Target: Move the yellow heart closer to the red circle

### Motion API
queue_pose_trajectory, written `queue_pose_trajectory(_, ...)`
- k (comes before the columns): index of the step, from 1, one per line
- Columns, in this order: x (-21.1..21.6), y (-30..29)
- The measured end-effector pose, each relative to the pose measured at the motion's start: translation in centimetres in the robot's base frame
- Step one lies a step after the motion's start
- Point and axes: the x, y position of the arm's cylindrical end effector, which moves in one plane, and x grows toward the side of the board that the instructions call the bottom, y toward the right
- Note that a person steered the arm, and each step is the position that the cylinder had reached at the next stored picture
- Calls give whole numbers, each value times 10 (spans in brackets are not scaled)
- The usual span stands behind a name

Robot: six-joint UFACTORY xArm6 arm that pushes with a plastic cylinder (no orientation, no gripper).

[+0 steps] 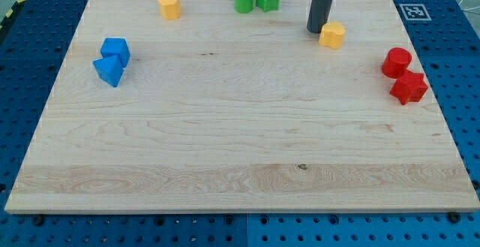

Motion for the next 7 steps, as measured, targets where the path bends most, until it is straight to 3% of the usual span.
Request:
queue_pose_trajectory(2, 0, 16)
queue_pose_trajectory(4, 20, -11)
queue_pose_trajectory(7, 23, 63)
